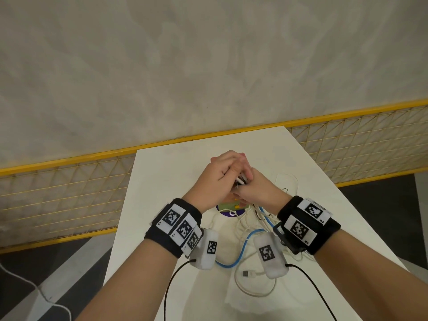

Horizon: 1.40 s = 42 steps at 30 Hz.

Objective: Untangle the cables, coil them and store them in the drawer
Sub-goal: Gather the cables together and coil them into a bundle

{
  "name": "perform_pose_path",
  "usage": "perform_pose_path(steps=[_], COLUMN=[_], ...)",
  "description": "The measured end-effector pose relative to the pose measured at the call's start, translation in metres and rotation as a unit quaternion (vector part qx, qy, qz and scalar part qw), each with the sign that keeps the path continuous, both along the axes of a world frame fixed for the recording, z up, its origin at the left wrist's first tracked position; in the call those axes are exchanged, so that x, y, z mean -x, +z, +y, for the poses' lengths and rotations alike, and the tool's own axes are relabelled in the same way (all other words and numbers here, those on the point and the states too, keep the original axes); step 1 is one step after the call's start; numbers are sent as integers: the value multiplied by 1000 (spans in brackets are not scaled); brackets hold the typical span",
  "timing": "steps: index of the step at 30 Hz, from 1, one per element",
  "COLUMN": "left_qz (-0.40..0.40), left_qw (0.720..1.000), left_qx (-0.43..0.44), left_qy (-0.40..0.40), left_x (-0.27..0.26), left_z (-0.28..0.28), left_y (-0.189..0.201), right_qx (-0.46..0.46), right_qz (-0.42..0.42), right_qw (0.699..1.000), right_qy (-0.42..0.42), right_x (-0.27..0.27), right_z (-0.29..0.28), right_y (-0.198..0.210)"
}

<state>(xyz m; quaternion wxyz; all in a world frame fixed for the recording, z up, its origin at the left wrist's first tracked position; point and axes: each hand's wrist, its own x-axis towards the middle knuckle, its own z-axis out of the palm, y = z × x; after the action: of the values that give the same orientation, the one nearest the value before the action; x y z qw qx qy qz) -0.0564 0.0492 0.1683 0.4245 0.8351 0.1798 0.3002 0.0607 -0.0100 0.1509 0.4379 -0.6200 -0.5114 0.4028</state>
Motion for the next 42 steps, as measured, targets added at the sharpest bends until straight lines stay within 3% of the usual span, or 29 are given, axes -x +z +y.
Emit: perform_pose_path(steps=[3,6,9,13,17,19,21,23,26,33,36,39,42], left_qz=[-2,67,37,-6,35,36,-7,33,207,318,289,176,54], left_qw=[1000,982,972,983,979,975,974,986,962,911,936,978,986], left_qx=[-2,-164,-202,-93,112,60,-55,-141,-168,-254,-184,-63,21], left_qy=[15,61,114,159,166,212,221,86,-47,63,82,97,157], left_x=[-1,-4,-4,1,16,23,25,16,3,-2,17,31,20], left_z=[-1,0,2,11,28,35,29,14,-4,10,30,41,32], left_y=[-1,-11,-19,-20,-21,-21,-11,-6,-19,-37,-38,-40,-38], right_qx=[12,4,-36,-12,20,33,38,38,45,41,78,56,-5], right_qz=[-15,-52,-75,-102,-178,-236,-270,-286,-282,-275,-248,-203,-193], right_qw=[1000,999,997,991,979,967,958,950,944,949,958,973,979], right_qy=[0,8,12,84,96,86,87,120,166,151,119,98,63], right_x=[2,2,4,-4,-22,-28,-27,-24,-17,-33,-65,-76,-55], right_z=[3,8,7,-1,-14,-15,-15,-11,-8,-8,-16,-27,-25], right_y=[-1,-3,-2,-7,-14,-19,-18,-18,-7,4,4,-7,-16])
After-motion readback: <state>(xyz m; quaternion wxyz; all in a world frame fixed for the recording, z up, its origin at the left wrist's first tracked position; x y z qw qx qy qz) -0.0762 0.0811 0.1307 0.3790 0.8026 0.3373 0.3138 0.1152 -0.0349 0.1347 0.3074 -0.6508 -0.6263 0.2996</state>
